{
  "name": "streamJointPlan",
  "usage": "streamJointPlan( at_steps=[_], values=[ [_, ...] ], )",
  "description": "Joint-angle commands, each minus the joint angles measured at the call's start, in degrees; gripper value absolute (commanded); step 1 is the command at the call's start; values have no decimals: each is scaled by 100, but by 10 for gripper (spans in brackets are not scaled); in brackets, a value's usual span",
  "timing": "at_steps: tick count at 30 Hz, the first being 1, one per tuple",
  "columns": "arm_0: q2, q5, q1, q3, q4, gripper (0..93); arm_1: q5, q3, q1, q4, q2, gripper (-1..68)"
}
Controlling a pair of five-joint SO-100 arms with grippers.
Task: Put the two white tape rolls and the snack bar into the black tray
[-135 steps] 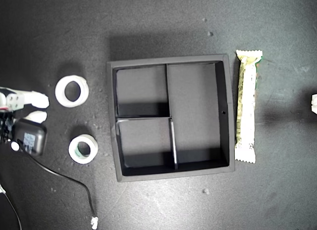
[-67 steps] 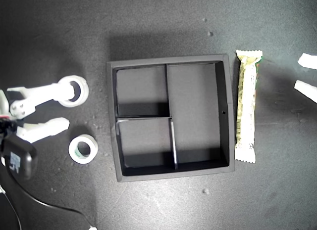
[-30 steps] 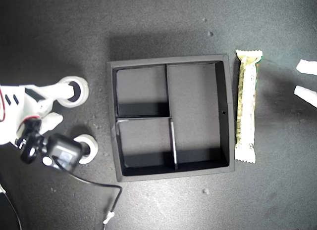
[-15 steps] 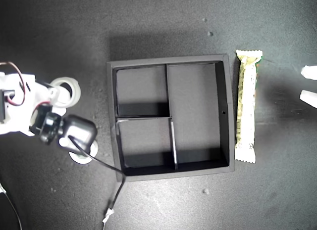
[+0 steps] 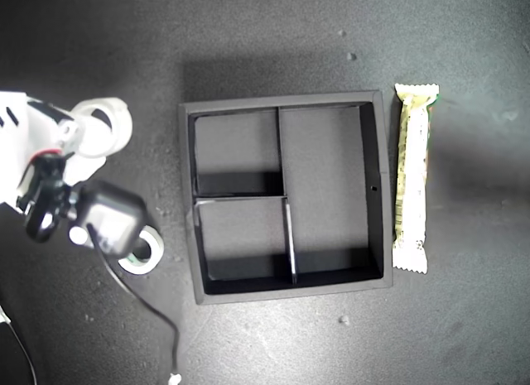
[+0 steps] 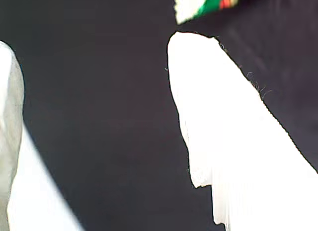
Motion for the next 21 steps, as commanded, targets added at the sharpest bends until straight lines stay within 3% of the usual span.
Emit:
streamJointPlan(
  at_steps=[1,7,21],
  values=[
    [-141,114,9,-642,141,2,-1433,-765,-272,264,-1169,197],
    [-976,281,44,-1477,158,2,-2197,-1679,-765,334,-3313,225],
    [-3955,281,158,-3929,510,2,-2936,-3788,-940,211,-6715,215]
  ],
)
